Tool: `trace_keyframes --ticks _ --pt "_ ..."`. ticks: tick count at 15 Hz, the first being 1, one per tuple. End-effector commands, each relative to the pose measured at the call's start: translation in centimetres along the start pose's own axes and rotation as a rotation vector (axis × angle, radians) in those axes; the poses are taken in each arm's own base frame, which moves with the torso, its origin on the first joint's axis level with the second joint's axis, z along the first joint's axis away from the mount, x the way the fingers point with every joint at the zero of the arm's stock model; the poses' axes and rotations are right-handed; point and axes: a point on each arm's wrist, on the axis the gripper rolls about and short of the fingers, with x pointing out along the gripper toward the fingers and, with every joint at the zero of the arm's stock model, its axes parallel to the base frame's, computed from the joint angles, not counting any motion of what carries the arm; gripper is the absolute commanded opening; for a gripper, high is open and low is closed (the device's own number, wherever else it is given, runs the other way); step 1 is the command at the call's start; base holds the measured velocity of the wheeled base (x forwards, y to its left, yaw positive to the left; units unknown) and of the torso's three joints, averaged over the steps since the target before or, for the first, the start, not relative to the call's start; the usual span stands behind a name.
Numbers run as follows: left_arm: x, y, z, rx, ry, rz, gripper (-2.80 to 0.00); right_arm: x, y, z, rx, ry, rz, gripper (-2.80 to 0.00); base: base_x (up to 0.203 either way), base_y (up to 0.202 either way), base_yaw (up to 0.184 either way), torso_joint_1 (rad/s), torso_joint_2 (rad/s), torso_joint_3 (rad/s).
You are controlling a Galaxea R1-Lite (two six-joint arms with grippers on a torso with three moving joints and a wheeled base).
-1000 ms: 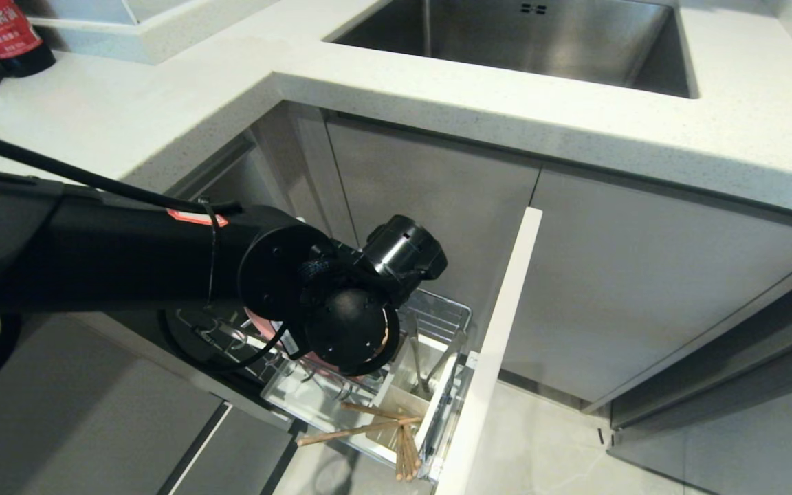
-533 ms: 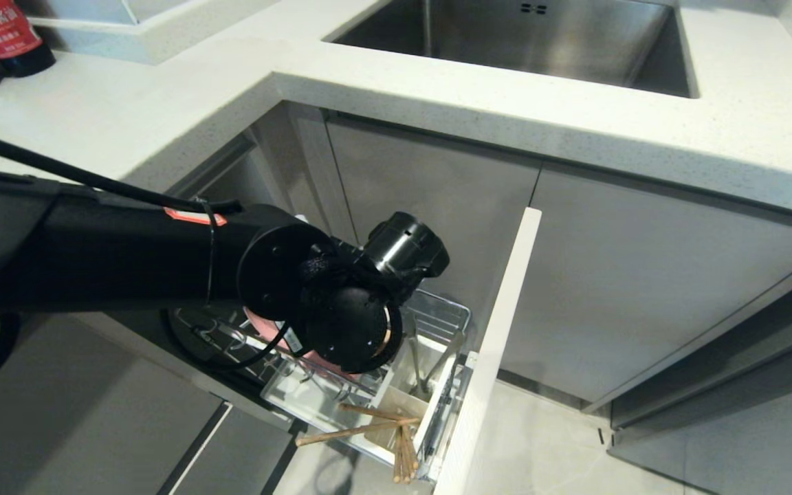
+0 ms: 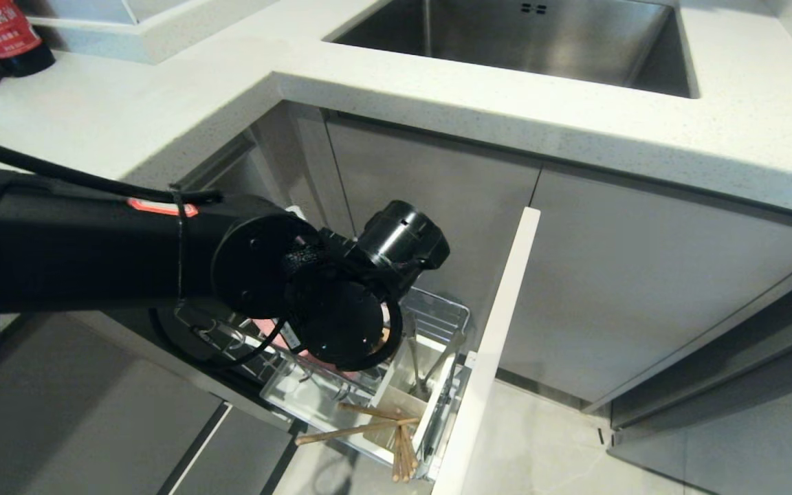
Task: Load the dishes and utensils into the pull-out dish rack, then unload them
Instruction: Take the plate out of the cupboard
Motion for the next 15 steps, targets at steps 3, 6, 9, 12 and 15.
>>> trace_keyframes --ticks 3,6,9,12,15 --pt "-2.6 1.1 2.4 -0.074 -0.019 -0.063 -2.8 0.0 0.0 0.0 0.001 0.001 0.0 -2.8 0.0 0.0 0.0 0.0 0.0 0.0" --pt "-5.0 2.0 4.0 -0.103 -0.022 -0.13 -2.8 0.0 0.0 0.0 -0.001 0.0 0.0 -2.8 0.0 0.0 0.0 0.0 0.0 0.0" --pt "-7.9 3.6 5.9 -0.111 -0.021 -0.22 -2.8 0.0 0.0 0.0 0.001 0.0 0.0 -2.8 0.0 0.0 0.0 0.0 0.0 0.0" --pt "-11.7 6.2 8.6 -0.142 0.021 -0.379 -2.8 0.0 0.0 0.0 -0.001 0.001 0.0 -2.8 0.0 0.0 0.0 0.0 0.0 0.0" --pt "-14.7 9.5 11.8 -0.182 0.012 -0.541 -2.8 0.0 0.0 0.0 0.0 0.001 0.0 -2.8 0.0 0.0 0.0 0.0 0.0 0.0"
